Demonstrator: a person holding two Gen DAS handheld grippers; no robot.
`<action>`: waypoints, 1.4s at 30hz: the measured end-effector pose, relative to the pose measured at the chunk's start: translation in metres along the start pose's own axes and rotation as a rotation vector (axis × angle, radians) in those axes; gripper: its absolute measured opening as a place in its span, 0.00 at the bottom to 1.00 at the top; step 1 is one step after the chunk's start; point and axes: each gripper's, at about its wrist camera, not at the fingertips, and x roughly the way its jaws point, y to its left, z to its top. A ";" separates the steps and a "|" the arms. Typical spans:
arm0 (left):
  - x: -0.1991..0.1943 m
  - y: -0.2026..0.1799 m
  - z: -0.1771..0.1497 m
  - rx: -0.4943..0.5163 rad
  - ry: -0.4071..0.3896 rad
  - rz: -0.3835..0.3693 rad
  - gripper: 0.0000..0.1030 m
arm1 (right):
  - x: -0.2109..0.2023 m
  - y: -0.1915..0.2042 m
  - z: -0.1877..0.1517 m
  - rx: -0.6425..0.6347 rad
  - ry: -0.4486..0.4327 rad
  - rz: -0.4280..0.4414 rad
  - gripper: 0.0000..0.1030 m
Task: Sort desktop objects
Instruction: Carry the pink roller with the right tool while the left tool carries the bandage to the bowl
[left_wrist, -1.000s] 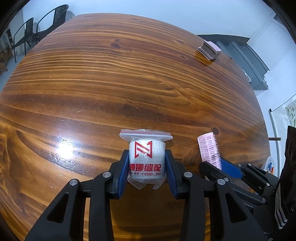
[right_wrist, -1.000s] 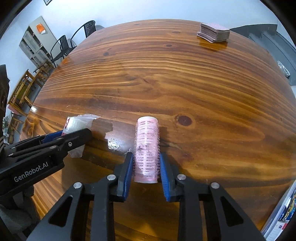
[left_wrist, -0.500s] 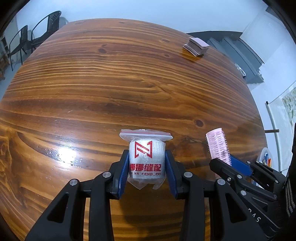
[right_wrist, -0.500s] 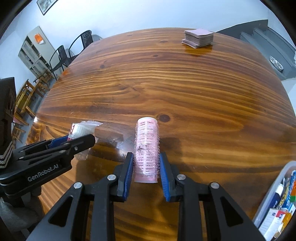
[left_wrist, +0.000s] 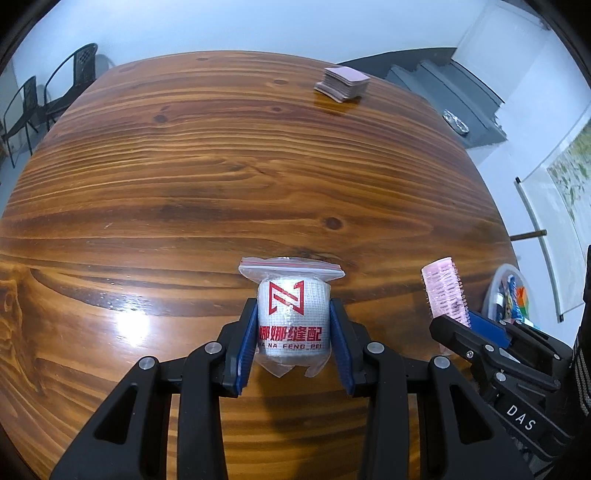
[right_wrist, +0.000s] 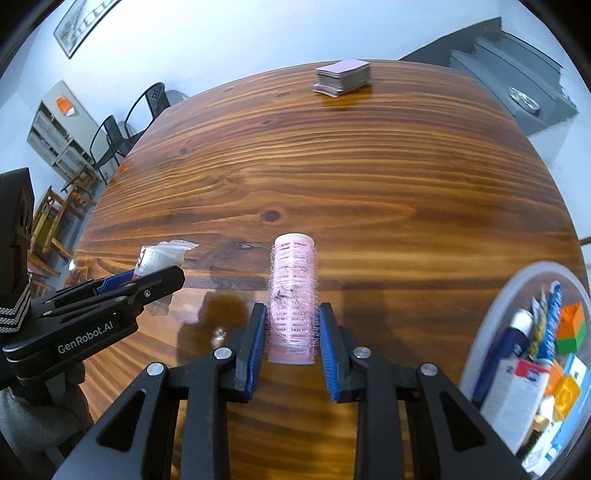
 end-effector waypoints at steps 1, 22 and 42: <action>-0.001 -0.004 -0.001 0.006 0.000 -0.002 0.39 | -0.003 -0.003 -0.002 0.006 -0.003 -0.002 0.30; -0.004 -0.143 -0.027 0.196 0.012 -0.131 0.39 | -0.090 -0.117 -0.054 0.195 -0.091 -0.108 0.30; 0.007 -0.254 -0.051 0.329 0.041 -0.227 0.39 | -0.123 -0.199 -0.096 0.296 -0.085 -0.173 0.30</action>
